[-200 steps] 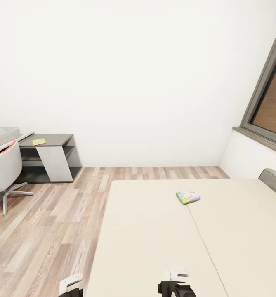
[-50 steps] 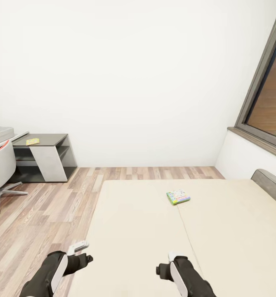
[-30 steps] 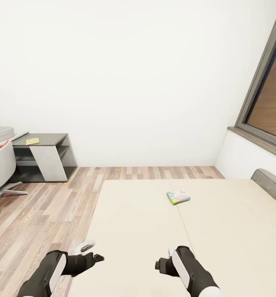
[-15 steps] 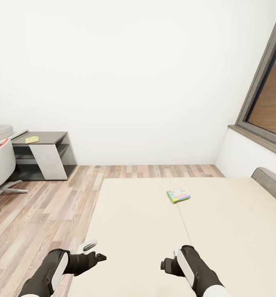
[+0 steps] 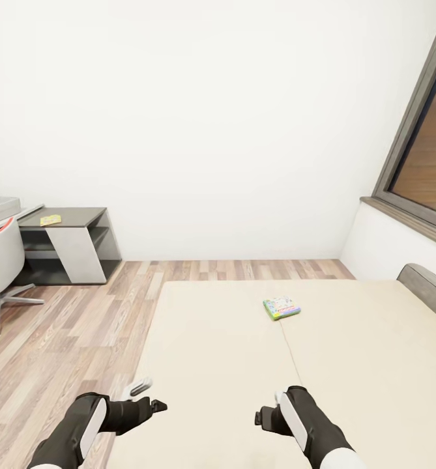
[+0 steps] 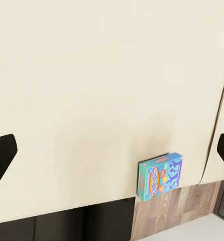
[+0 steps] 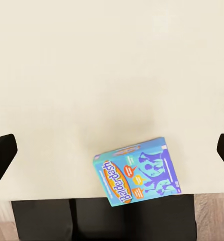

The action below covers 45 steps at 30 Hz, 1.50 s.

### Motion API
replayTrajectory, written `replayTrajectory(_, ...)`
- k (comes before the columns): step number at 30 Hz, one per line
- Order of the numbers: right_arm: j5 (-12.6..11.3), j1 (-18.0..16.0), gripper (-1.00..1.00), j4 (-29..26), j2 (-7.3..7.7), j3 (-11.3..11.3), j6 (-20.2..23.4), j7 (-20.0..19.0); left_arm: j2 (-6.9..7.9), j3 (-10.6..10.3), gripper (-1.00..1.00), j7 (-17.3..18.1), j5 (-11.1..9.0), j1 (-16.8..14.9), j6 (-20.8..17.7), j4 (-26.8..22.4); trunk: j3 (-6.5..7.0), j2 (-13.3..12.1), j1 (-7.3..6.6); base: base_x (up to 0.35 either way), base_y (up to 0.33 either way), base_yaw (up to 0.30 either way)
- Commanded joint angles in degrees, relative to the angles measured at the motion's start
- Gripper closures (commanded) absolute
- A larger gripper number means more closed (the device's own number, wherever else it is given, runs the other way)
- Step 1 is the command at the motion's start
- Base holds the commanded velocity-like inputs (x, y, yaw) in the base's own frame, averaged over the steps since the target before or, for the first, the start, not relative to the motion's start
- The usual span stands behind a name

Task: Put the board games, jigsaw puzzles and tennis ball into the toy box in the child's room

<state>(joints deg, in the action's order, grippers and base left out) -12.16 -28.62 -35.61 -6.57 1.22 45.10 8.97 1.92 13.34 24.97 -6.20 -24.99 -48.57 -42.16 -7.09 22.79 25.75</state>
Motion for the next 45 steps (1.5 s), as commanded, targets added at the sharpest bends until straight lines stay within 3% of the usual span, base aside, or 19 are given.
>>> replayTrajectory(1, -0.6, 0.0, -1.0, -0.1, -0.02, 0.1, 0.2, 0.5, -0.02, 0.1, -1.0, -0.2, -0.6, 0.0, -0.5, 0.0, -0.15, 0.1, 0.04, 0.0, 0.0, 0.0)
replayTrajectory(45, -0.8, 0.0, -1.0, 0.2, 0.25, 0.1, 0.5, 0.4, -0.35, 0.1, -1.0, -0.1, -0.6, 0.0, -0.6, -0.1, -1.13, 0.1, 0.04, 0.0, 0.0, 0.0)
